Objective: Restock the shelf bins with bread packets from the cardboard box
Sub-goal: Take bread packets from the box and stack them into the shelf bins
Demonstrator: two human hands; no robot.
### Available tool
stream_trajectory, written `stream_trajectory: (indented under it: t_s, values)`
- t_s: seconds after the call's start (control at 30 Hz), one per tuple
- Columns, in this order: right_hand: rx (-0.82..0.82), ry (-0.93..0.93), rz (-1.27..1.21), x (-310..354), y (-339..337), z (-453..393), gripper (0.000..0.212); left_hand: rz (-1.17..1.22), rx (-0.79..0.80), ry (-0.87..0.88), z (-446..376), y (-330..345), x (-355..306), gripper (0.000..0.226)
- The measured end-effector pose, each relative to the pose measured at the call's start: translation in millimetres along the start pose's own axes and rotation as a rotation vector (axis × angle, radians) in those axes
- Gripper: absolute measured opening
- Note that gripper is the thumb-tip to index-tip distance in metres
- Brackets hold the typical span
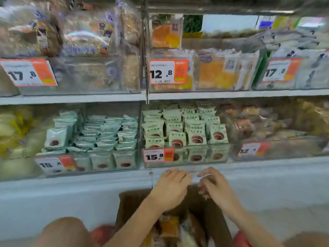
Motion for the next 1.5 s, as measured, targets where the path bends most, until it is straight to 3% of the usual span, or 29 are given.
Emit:
stream_trajectory:
  t_s: [0.1,0.2,0.27,0.33,0.4,0.53,0.63,0.8,0.87,0.93,1.07,1.27,1.4,1.5]
  values:
    - [0.35,0.159,0.433,-78.3,31.3,13.9,0.017,0.054,0.344,-0.238,48.6,47.2,-12.7,0.044]
    - [0.638,0.282,0.734,-141.1,57.8,25.0,0.058,0.097,0.575,-0.487,110.9,90.9,-20.5,0.049]
    - [0.732,0.35,0.833,-169.9,72.6,33.4,0.072,0.14,0.783,-0.595,151.7,116.0,-20.8,0.055]
    - [0.777,0.397,0.888,-194.2,84.8,41.8,0.069,0.174,1.004,-0.624,183.2,133.6,-17.2,0.059]
    - [0.798,0.444,0.919,-215.4,96.1,49.4,0.068,0.189,1.069,-0.624,198.0,139.5,-11.3,0.051]
    - [0.854,0.425,1.025,-238.8,110.7,43.4,0.078,0.25,1.022,-0.681,206.5,146.9,0.5,0.051]
    - [0.749,0.392,1.151,-234.1,103.3,17.7,0.091,0.286,1.011,-0.713,215.4,154.4,5.0,0.052]
    - [0.433,0.124,1.204,-224.5,103.9,-16.8,0.077,0.318,0.956,-0.775,227.3,164.1,0.3,0.05]
    - [0.363,0.145,1.12,-232.6,112.1,-27.0,0.079,0.32,0.917,-0.8,227.2,165.5,-1.4,0.05]
    - [0.397,0.247,1.059,-246.9,118.0,-36.0,0.083,0.31,0.912,-0.804,226.5,166.6,-3.4,0.051]
    - [0.362,0.402,0.933,-262.1,113.2,-45.8,0.069,0.242,0.902,-0.821,221.5,161.9,-3.1,0.052]
    - [0.163,0.187,1.135,-245.3,96.1,-31.6,0.058,0.182,0.699,-0.824,201.6,150.7,-2.4,0.045]
    - [-0.13,0.256,0.878,-223.2,62.9,-15.5,0.042,0.273,0.635,-0.844,194.8,145.5,-13.9,0.046]
    - [-0.276,0.243,0.646,-197.7,58.9,0.7,0.032,0.573,0.436,-1.032,186.3,146.2,-18.2,0.049]
Point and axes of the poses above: each hand's wrist, its own z-axis away from the middle knuckle, its own y-axis out of the palm, x = y × z, the point moved 3 cm from there along -z, towards the middle knuckle, and after that the axes turned 1 degree about z, right-handed, at the moved point
